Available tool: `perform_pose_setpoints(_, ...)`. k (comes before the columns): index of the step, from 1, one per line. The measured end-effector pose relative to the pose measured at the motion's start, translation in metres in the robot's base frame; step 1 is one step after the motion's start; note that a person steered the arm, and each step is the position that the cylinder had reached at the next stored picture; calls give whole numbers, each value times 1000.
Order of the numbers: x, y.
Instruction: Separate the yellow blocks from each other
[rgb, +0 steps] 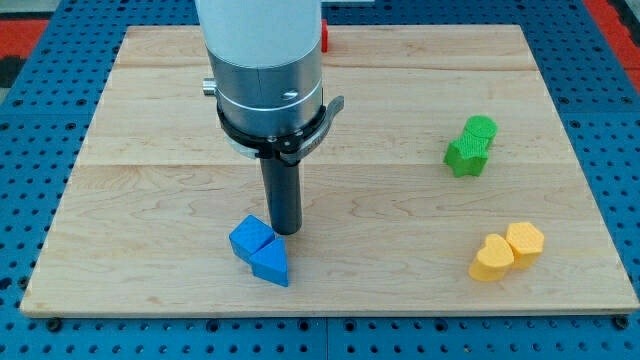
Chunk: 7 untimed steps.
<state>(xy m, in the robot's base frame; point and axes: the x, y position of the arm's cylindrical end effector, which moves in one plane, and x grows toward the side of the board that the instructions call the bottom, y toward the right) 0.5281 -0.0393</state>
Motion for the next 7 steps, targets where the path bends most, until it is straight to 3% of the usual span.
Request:
perform_pose_setpoints(2, -6, -10)
perform_pose_setpoints(4, 37, 78)
perform_pose_setpoints(5, 88, 133)
perform_pose_setpoints(7, 75, 203)
